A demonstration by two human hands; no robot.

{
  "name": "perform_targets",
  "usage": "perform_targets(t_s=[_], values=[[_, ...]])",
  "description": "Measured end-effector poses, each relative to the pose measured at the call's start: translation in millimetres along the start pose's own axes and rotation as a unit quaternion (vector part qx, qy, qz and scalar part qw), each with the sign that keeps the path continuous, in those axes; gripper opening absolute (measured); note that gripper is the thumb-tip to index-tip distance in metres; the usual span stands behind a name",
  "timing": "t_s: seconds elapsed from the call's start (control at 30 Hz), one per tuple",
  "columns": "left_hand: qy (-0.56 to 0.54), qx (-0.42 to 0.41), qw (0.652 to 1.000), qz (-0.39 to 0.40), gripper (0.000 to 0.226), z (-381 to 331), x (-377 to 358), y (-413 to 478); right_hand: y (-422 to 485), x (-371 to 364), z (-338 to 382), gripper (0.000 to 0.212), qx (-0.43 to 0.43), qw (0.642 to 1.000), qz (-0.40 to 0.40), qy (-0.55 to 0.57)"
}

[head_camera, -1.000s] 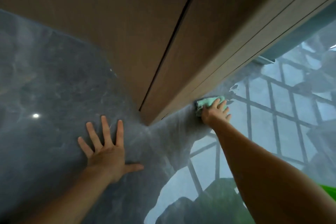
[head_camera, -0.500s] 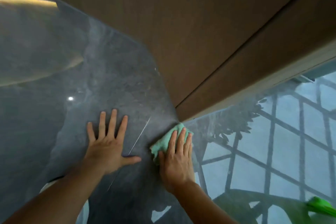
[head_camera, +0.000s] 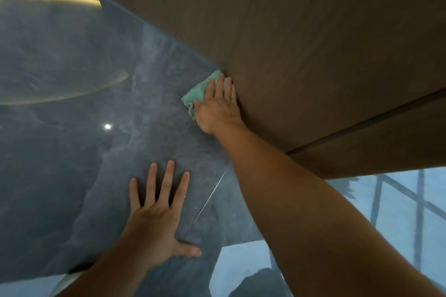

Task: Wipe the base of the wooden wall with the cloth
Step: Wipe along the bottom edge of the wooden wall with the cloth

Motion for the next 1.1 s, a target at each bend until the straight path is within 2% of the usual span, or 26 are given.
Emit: perform_targets(t_s=[0.13, 0.2, 0.3, 0.37, 0.47, 0.5, 0.57, 0.63, 0.7, 0.77, 0.83, 0.93, 1.1], values=[[-0.016, 0.007, 1.000, 0.019, 0.153, -1, 6, -1, -105, 1, -14, 0.074, -0.006, 0.995, -0.056, 0.077], [-0.013, 0.011, 0.999, 0.033, 0.153, -4, 9, -1, -182, -2, -31, 0.073, -0.035, 0.993, -0.030, 0.105], [-0.003, 0.006, 0.999, 0.044, 0.154, -8, 14, -3, -244, -6, -42, 0.073, -0.070, 0.992, 0.063, 0.080], [-0.007, 0.006, 0.999, 0.041, 0.154, -7, 14, -4, -226, -5, -41, 0.077, -0.020, 0.990, 0.111, 0.090], [-0.013, 0.001, 1.000, 0.023, 0.153, -6, 10, -2, -143, 11, -46, 0.081, 0.120, 0.990, 0.077, 0.007], [-0.013, -0.002, 1.000, 0.019, 0.153, -6, 9, -2, -112, 15, -46, 0.079, 0.144, 0.987, 0.076, -0.015], [-0.005, -0.008, 1.000, 0.010, 0.153, -7, 8, -1, -65, 22, -40, 0.077, 0.138, 0.987, 0.070, -0.043], [-0.002, -0.011, 1.000, 0.014, 0.153, -8, 9, -3, -45, 36, -26, 0.078, 0.077, 0.997, -0.005, -0.022], [-0.007, -0.006, 1.000, 0.014, 0.153, -9, 8, -2, -47, 46, -14, 0.079, 0.009, 0.995, -0.092, 0.046], [-0.009, -0.004, 1.000, 0.015, 0.153, -8, 7, -3, -63, 34, -5, 0.078, 0.007, 0.994, -0.060, 0.091], [-0.014, -0.004, 1.000, 0.012, 0.153, -7, 6, -4, -70, 9, -6, 0.082, 0.041, 0.998, 0.004, 0.046], [-0.006, -0.006, 1.000, -0.009, 0.154, -6, 3, -2, -32, -5, -12, 0.090, 0.080, 0.997, -0.003, 0.004], [-0.016, -0.005, 0.999, -0.027, 0.155, -7, 2, 0, 9, 1, -14, 0.085, 0.106, 0.994, -0.002, 0.014]])
Point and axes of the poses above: each hand's wrist, its own y-axis towards the middle knuckle, its own x-axis out of the back of the hand, z = x × y, the point moved 6 cm from there along y, towards the middle knuckle, and after that the axes turned 12 degrees about -z, right-handed, at the moved point
